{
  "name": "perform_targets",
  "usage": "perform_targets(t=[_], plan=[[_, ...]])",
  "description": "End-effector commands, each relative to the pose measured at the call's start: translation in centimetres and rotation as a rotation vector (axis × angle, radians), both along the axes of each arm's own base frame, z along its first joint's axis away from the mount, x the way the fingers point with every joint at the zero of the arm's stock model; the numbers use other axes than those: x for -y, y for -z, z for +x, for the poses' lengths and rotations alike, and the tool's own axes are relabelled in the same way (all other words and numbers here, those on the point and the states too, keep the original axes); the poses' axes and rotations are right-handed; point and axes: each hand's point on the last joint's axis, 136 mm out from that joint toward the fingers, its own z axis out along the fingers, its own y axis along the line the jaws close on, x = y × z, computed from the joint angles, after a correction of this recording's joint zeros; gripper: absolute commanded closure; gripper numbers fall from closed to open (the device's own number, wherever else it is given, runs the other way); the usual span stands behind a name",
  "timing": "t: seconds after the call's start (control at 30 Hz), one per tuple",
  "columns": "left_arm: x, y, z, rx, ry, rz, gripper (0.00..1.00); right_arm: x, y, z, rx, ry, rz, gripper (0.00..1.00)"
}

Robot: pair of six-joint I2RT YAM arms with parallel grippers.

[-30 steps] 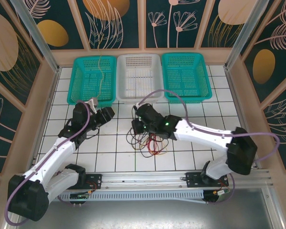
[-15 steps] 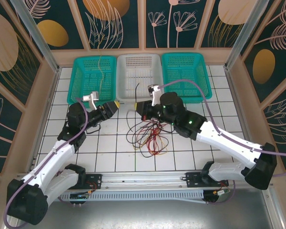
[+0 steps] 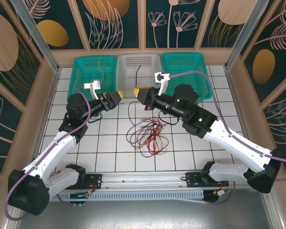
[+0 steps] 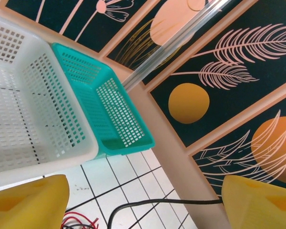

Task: Untangle the cables

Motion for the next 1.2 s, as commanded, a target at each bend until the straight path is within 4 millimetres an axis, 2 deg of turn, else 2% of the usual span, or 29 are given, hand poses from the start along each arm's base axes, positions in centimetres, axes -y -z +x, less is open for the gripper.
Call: perform_targets(t=[0.0, 0.27, 0.43, 0.6, 0.7, 0.83, 0.9, 1.07, 1.17], plan=[[1.2, -1.4, -1.3, 0.069, 0.077, -0.038, 0.15, 1.0, -4.5, -0.8, 0.081, -0.017, 0.11, 1.0], [2.0, 1.5, -1.1, -0.016, 0.082, -0.017, 0.11, 1.2, -6.6, -1.5, 0.114, -0.041, 0.18, 1.0], [2.6, 2.5, -0.8, -0.043, 0.091, -0.005, 0.11, 1.2, -7.4, -1.8, 0.125, -0.06, 0.206, 1.0], [4.4, 3.3, -1.5, -0.059, 0.16, 0.022, 0.19, 1.3, -7.6, -1.8, 0.125, -0.062, 0.22, 1.0], [5.3, 3.6, -2.0, -0.055, 0.183, 0.035, 0.32, 1.4, -7.8, -1.8, 0.126, -0.057, 0.228, 1.0], [5.6, 4.0, -2.2, -0.055, 0.18, 0.049, 0.6, 2.2, -8.1, -1.1, 0.124, -0.014, 0.24, 1.0], [5.5, 4.1, -2.4, -0.049, 0.174, 0.06, 0.71, 3.0, -8.1, -0.4, 0.122, 0.026, 0.24, 1.0], [5.0, 4.0, -3.2, 0.006, 0.16, 0.089, 0.98, 6.5, -7.9, 3.2, 0.089, 0.215, 0.207, 1.0], [5.1, 3.6, -4.7, 0.087, 0.181, 0.123, 1.0, 8.8, -6.9, 6.1, 0.049, 0.333, 0.172, 1.0]])
